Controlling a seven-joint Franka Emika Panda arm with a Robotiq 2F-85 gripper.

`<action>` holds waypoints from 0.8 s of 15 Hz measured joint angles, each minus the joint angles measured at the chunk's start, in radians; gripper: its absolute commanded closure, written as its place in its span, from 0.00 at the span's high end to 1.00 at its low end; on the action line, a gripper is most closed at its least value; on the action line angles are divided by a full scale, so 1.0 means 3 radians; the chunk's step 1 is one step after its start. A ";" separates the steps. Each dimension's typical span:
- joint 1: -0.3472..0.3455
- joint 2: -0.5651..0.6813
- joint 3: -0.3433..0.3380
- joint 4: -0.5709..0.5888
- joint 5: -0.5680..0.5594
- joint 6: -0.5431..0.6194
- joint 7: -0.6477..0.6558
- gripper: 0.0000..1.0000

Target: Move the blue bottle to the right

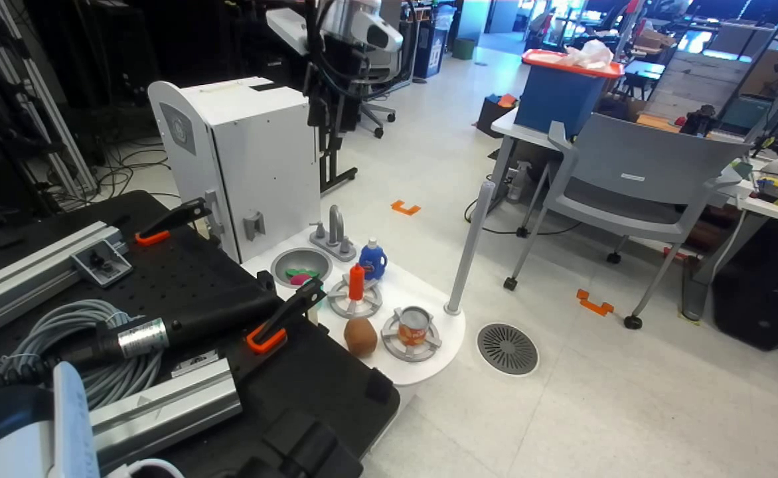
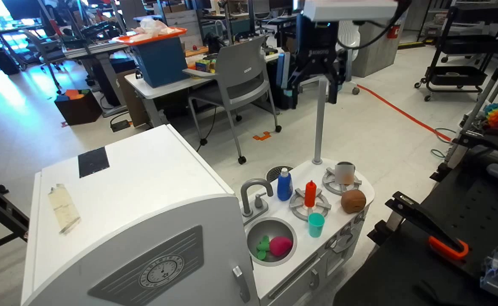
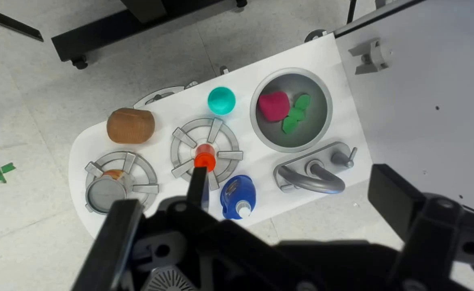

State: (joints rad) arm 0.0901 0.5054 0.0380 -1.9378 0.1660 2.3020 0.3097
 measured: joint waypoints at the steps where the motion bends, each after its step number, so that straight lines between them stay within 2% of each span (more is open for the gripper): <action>1: -0.0002 0.0215 -0.0001 0.0181 0.0046 0.0001 0.0014 1.00; 8: 0.0060 0.1569 -0.0046 0.1342 0.0116 0.0194 0.0128 1.00; 12: 0.0279 0.2127 -0.0296 0.1894 -0.0106 0.0250 0.0386 1.00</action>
State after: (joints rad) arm 0.1739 1.1437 -0.0507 -1.3695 0.1340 2.3769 0.4254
